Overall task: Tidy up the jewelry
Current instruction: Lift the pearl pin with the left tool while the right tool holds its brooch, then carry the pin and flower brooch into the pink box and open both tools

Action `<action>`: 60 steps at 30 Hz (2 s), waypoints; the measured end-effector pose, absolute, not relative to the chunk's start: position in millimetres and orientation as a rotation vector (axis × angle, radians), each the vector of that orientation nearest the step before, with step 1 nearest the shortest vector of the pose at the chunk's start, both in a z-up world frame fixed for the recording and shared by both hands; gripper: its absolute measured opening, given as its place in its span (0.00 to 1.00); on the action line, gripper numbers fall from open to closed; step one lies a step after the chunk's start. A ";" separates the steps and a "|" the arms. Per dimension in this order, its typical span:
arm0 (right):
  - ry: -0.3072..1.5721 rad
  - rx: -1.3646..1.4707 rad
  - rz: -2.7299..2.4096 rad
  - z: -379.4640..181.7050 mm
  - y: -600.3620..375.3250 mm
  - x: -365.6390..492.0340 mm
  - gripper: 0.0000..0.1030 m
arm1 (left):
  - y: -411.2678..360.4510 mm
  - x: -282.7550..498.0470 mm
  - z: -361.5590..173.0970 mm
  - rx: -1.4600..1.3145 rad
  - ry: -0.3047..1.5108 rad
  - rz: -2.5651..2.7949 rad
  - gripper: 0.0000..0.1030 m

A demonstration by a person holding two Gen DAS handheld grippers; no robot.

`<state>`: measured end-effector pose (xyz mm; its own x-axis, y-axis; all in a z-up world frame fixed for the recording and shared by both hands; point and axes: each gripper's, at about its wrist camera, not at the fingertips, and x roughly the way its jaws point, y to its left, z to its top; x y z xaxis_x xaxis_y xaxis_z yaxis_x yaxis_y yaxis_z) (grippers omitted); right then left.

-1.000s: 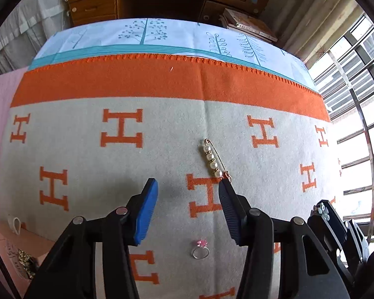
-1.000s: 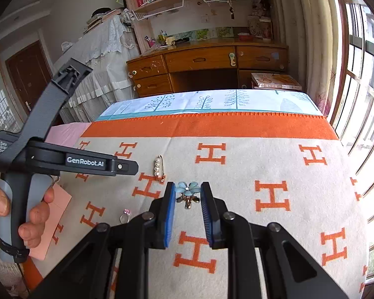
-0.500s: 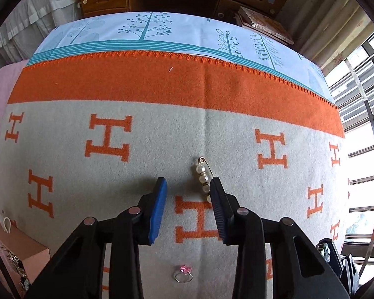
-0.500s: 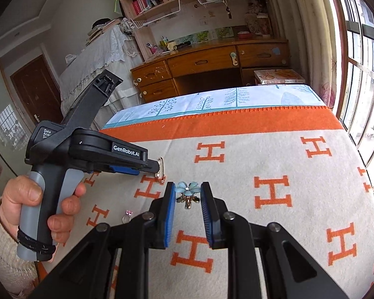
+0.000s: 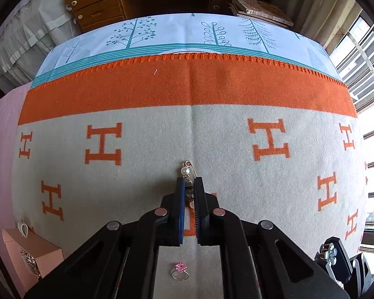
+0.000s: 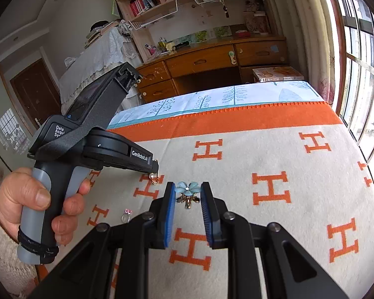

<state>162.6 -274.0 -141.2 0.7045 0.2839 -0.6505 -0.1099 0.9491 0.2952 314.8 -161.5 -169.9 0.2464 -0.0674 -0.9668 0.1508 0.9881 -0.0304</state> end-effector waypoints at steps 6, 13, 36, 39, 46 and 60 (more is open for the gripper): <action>0.759 0.238 0.218 -138.6 -270.1 160.0 0.20 | -141.9 300.3 -145.5 0.013 1.263 -0.173 0.01; 0.742 0.219 0.222 -126.1 -258.6 153.6 0.20 | -134.9 292.5 -132.9 -0.010 1.276 -0.257 0.28; 0.756 0.239 0.210 -126.4 -263.3 146.8 0.20 | -122.5 294.5 -156.7 -0.085 1.271 -0.251 0.05; 0.735 0.223 0.226 -115.8 -255.9 140.0 0.20 | -105.5 276.5 -131.7 -0.105 1.232 -0.293 0.05; 0.681 0.150 0.301 -82.8 -216.0 122.1 0.20 | -32.5 216.9 -63.6 -0.109 1.097 -0.329 0.05; 0.699 0.009 0.594 -50.3 -66.5 93.0 0.20 | 136.1 111.6 -50.6 -0.156 1.001 -0.217 0.05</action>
<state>93.0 -66.5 -50.3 0.6084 0.5169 -0.6022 -0.5109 0.8358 0.2013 111.6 136.1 -50.6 0.5207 -0.2511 -0.8160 0.1087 0.9675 -0.2283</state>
